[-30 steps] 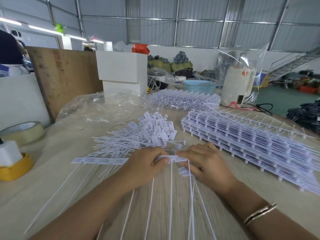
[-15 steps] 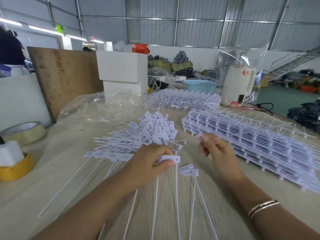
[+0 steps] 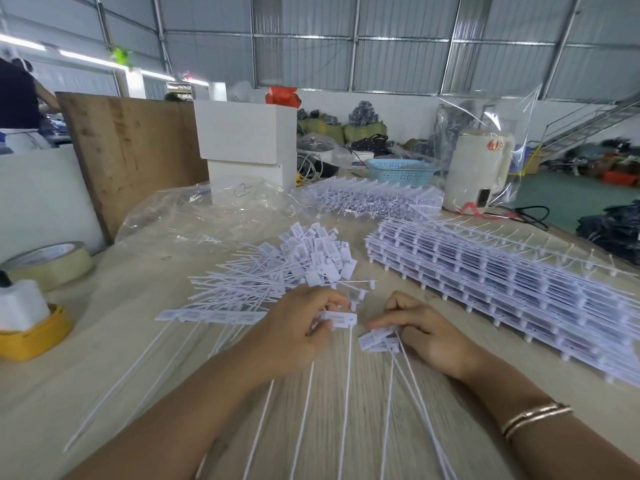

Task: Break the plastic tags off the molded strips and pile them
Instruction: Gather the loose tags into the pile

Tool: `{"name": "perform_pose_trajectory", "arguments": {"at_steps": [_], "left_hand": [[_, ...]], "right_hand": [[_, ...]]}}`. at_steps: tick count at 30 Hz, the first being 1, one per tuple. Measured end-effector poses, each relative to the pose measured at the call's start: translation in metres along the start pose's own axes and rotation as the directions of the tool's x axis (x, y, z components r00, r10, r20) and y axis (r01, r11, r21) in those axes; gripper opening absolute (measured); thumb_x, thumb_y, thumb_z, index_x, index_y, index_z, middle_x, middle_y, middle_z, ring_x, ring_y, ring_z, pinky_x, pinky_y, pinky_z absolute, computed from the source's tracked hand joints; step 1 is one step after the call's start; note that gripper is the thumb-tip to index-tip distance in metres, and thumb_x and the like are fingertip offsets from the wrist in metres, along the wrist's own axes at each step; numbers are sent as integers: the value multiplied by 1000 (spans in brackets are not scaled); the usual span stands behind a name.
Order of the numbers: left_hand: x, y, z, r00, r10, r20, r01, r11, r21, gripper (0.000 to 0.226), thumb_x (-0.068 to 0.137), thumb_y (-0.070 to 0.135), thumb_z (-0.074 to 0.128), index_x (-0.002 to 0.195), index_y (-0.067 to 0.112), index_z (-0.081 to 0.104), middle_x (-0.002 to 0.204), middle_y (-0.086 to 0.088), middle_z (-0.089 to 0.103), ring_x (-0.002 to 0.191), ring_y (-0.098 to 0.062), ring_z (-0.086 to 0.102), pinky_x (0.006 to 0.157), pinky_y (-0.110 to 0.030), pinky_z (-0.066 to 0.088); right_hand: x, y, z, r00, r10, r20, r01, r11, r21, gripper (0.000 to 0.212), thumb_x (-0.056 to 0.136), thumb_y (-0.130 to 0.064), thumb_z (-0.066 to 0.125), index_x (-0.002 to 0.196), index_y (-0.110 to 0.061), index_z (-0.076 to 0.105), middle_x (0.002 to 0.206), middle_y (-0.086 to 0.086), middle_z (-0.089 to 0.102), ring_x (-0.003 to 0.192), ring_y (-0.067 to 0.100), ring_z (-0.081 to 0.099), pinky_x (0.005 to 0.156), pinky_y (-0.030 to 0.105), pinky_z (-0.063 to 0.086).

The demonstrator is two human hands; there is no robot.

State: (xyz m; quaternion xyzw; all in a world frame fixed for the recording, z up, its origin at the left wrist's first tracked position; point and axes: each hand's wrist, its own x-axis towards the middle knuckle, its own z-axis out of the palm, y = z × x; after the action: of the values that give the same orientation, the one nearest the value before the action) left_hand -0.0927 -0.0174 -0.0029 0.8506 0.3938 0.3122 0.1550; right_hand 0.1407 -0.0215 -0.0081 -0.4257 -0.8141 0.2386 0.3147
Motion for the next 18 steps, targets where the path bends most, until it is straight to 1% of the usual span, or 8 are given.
{"name": "perform_pose_trajectory", "arguments": {"at_steps": [2,4,6,9,11,13,15,18], "left_hand": [[0,2,1,1000,24,-12,-24,1000,-8,32,91,13,55,119,27,55,100,27,46,100,3,45,81,-8,34],[-1,5,1,999,39,-35,-40,998,-40,31,89,10,56,117,25,55,100,21,49,97,3,45,81,-10,36],[-1,8,3,998,38,-55,-42,996,-74,31,89,9,57,116,24,54,102,17,49,98,4,45,80,-6,35],[1,12,6,993,39,-108,-50,993,-102,31,88,10,59,115,24,51,103,16,48,97,4,46,79,-4,34],[2,12,6,989,2,-145,-24,988,-151,31,88,11,60,115,23,50,106,13,50,97,3,47,77,-3,34],[2,13,5,991,-5,-134,-19,984,-174,31,89,13,60,115,25,49,110,11,51,101,3,48,80,-4,36],[1,14,5,994,20,-106,-35,989,-145,31,90,16,59,113,31,47,114,13,51,103,4,49,85,-9,40],[1,13,3,993,-62,-97,52,993,-103,26,92,29,54,117,33,49,114,16,55,102,4,52,88,-22,45]], "right_hand": [[0,-3,1,1000,-13,-27,12,1000,-21,42,79,-5,37,101,-6,73,86,-4,45,83,1,47,77,16,36],[0,-5,0,985,-89,-146,79,994,-72,42,76,-7,38,98,-6,73,87,0,45,86,4,46,79,21,37],[-1,-8,-2,957,-197,-211,163,972,-169,42,73,-8,43,107,-11,69,92,-1,46,90,10,47,83,24,39],[-1,-13,5,952,-292,-96,244,908,-340,53,76,-21,57,129,-20,54,105,-5,52,98,8,49,85,27,40],[1,-14,12,933,-351,-82,270,831,-486,57,80,-32,59,135,-22,48,104,-5,58,95,7,52,80,26,37],[4,-15,14,893,-434,-123,284,754,-592,50,81,-28,64,129,-19,55,89,-3,63,79,12,58,70,31,41],[6,-15,13,829,-536,-160,326,695,-640,33,84,-26,62,116,-19,67,75,-5,62,65,12,59,60,32,42],[6,-15,11,789,-580,-203,336,684,-648,26,89,-28,52,105,-23,72,68,-6,60,61,12,56,60,29,32]]}}
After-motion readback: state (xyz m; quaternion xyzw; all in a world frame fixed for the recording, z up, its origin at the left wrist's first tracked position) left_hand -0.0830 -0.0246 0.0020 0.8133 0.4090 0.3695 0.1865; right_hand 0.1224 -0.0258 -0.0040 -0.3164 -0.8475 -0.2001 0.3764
